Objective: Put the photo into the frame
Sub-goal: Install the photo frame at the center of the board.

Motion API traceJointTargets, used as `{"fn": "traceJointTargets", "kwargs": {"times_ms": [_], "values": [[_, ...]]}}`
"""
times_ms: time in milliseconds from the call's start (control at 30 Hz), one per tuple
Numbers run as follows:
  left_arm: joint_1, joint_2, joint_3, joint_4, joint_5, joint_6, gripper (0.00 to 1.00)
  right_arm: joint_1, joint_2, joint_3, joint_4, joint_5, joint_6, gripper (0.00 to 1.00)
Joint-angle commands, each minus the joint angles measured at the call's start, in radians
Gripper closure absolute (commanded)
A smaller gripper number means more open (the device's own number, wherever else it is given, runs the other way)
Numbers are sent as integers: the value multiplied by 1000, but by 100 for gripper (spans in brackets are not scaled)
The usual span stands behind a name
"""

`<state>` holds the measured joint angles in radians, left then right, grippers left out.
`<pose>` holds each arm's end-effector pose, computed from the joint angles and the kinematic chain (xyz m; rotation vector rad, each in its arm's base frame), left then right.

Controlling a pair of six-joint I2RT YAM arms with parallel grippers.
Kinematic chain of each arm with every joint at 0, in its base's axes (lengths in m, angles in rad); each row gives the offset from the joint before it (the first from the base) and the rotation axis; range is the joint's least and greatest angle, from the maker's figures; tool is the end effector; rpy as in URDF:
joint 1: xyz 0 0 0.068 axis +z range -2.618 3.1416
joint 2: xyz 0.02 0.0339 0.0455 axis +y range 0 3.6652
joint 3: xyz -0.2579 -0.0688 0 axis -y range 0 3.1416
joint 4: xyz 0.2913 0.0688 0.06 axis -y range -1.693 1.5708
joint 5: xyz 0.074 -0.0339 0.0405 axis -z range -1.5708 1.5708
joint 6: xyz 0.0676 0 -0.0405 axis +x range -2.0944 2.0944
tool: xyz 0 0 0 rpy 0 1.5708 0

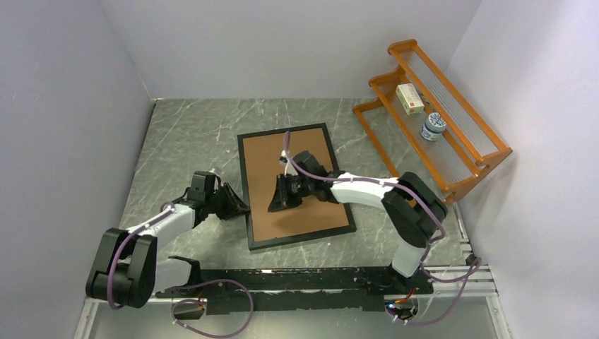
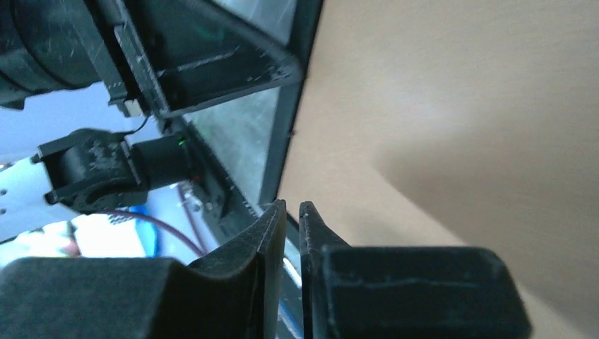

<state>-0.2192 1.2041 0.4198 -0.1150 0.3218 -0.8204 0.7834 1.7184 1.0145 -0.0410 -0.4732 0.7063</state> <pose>0.2511 -0.0779 0.0828 -0.6280 2.5224 -0.8154 0.2740 0.3164 0.1349 -0.3705 2.5583 1.2192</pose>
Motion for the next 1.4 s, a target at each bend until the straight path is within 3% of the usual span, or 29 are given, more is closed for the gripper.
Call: {"fn": "traceJointTargets", "kwargs": {"times_ms": [0, 167, 367, 700, 1000, 1367], "values": [[-2, 74, -7, 49, 70, 14, 69, 41, 56, -14, 304, -133, 189, 85], [-1, 117, -27, 66, 101, 21, 77, 77, 165, 17, 373, -187, 243, 87], [-2, 108, -56, 39, 78, 29, 85, 94, 240, 26, 406, -198, 269, 100], [-2, 110, -85, 55, 91, 16, 87, 91, 274, 1, 462, -182, 278, 100], [-1, 101, -69, 29, 83, 20, 87, 87, 295, 15, 318, -83, 185, 100], [-2, 103, -69, -1, 52, 21, 89, 47, 307, -36, 313, 8, 159, 100]]}}
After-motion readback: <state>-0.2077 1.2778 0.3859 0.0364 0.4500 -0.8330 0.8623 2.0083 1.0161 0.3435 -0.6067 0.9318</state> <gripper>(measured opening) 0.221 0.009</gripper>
